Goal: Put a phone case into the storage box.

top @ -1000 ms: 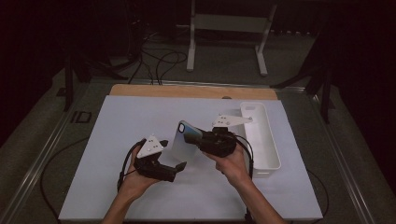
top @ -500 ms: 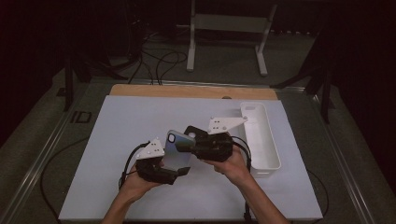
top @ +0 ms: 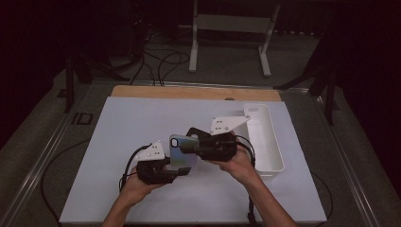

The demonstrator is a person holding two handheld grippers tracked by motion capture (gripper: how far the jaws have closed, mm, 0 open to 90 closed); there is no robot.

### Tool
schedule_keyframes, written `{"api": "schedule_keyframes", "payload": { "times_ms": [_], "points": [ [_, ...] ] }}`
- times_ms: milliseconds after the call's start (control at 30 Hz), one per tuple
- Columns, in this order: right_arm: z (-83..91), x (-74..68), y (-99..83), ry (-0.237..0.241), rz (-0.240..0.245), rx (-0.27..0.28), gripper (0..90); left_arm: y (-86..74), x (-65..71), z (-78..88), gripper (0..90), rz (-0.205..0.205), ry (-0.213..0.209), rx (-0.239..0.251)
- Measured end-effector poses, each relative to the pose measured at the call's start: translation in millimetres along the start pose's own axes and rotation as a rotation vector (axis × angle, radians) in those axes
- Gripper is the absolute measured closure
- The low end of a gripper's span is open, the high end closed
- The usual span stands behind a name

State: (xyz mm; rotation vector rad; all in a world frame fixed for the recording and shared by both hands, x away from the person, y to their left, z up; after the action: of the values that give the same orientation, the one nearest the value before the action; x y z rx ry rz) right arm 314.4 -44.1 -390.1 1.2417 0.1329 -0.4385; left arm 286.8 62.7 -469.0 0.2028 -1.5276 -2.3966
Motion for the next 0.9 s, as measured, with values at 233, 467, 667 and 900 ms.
{"api": "schedule_keyframes", "payload": {
  "times_ms": [233,467,667,900],
  "points": [
    [1.2,3.5,2.3,-0.038,0.024,0.025,65.5,-0.2,0.4,0.8,81.0,0.022,-0.046,0.030],
    [4.6,2.6,4.8,0.040,0.008,0.018,44.8,1.9,4.3,1.4,86.4,-0.011,-0.050,0.034],
    [6.5,6.7,2.4,-0.047,0.032,-0.010,33.3,1.5,-2.1,5.4,86.6,-0.007,0.006,0.033],
    [7.3,10.1,0.5,-0.118,0.031,-0.011,28.6,1.6,-8.0,7.1,86.5,0.004,0.085,0.027]
  ]
}}
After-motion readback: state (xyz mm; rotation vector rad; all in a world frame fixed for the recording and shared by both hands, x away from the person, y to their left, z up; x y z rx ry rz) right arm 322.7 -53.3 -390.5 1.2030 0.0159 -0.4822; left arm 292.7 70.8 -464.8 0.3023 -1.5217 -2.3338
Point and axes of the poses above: each handheld gripper's, and its own axes: z roughly backward along the jaws, y roughly out of its top, x roughly to its right, the point moved 7 cm from there along -z, roughly forward along the jaws, and after that the axes turned 11 degrees about -z, right-handed, at the moved point
